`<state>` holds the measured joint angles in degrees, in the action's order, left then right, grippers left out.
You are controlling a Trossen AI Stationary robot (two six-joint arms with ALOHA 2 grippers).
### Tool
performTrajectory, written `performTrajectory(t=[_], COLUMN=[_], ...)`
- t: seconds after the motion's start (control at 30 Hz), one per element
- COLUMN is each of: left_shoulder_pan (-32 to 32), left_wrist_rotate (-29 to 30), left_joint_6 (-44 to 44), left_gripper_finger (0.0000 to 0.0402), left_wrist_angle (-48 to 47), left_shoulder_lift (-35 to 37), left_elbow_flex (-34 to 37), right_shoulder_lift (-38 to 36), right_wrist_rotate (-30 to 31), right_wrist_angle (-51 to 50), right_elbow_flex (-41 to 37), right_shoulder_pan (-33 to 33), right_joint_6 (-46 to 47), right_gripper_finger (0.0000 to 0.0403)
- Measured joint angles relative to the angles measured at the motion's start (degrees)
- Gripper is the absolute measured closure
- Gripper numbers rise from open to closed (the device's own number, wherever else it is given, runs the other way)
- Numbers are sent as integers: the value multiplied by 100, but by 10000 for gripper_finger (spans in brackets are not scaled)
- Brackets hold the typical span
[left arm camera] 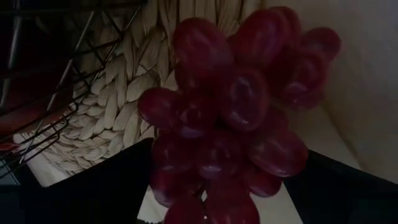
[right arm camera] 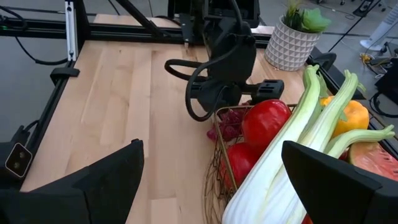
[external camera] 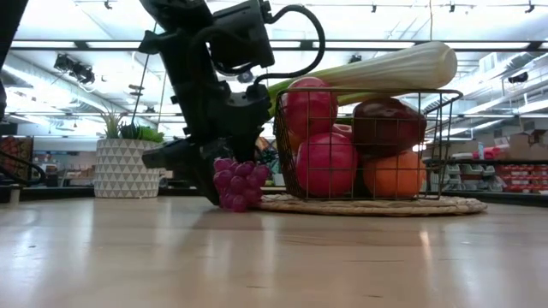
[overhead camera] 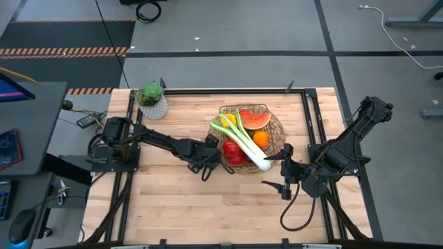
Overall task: Build produce basket
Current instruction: Put the grapes into the wire basket
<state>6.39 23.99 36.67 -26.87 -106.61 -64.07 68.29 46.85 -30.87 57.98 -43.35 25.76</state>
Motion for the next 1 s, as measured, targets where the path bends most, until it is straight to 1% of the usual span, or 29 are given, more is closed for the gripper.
performTrajectory(t=[0.1,0.33,0.57,0.73,1.0], left_shoulder_pan=[28,158,449,544,564], left_wrist_rotate=[128,944,1642,1669,1686], left_joint_6=[-1,-27,-146,-149,-153], left_gripper_finger=[85,137,194,230,262], left_wrist_angle=[-8,-28,-55,-63,-81], left_shoulder_lift=[0,0,2,7,22], left_elbow_flex=[0,0,0,-2,-2], right_shoulder_lift=[0,0,0,0,0], right_wrist_rotate=[-1,-2,-2,2,4], right_wrist_angle=[0,0,0,21,61], right_elbow_flex=[0,0,0,0,0], right_shoulder_pan=[0,0,0,0,0], right_joint_6=[0,0,0,-36,-41], right_gripper_finger=[19,19,19,19,19])
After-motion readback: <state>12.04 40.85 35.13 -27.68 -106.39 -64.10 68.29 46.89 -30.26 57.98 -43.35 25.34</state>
